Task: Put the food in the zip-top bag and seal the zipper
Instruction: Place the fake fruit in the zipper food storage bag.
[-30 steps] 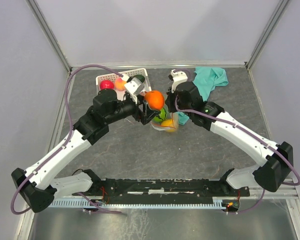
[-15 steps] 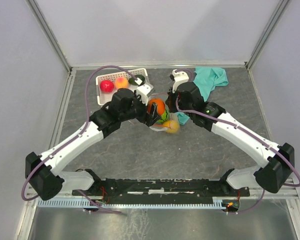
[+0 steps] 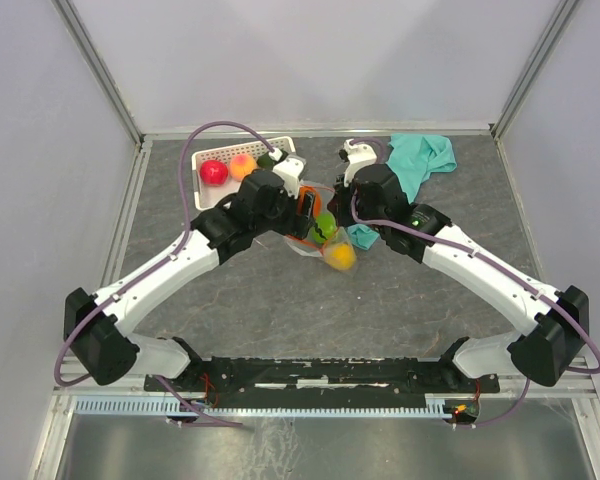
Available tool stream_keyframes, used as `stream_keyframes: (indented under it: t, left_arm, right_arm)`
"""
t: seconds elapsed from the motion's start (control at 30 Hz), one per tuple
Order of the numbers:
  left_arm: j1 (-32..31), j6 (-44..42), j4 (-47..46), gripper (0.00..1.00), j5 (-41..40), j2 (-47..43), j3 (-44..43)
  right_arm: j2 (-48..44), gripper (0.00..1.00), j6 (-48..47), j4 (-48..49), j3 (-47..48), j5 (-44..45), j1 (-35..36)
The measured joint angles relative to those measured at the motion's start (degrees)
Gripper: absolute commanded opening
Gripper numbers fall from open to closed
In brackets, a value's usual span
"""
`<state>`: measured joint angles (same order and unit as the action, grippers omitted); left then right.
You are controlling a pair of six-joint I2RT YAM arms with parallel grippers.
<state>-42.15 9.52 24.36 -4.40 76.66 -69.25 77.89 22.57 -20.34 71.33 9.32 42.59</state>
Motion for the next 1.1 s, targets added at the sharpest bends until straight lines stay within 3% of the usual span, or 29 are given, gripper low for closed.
stream_keyframes:
  t: [0.5, 0.87, 1.1]
  left_arm:
    - [-1.4, 14.5, -0.9, 0.80, -7.1, 3.7, -0.9]
    - [-1.5, 15.6, 4.9, 0.80, -7.9, -0.5, -1.9]
    - [-1.4, 15.7, 10.5, 0.78, -12.7, -5.5, -2.3]
  right_arm:
    - [0.9, 0.02, 4.2, 1.3, -0.2, -3.8, 0.0]
    - [1.0, 0.02, 4.6, 1.5, -0.7, -2.8, 0.0]
    - [1.0, 0.02, 4.2, 1.5, -0.7, -1.7, 0.0]
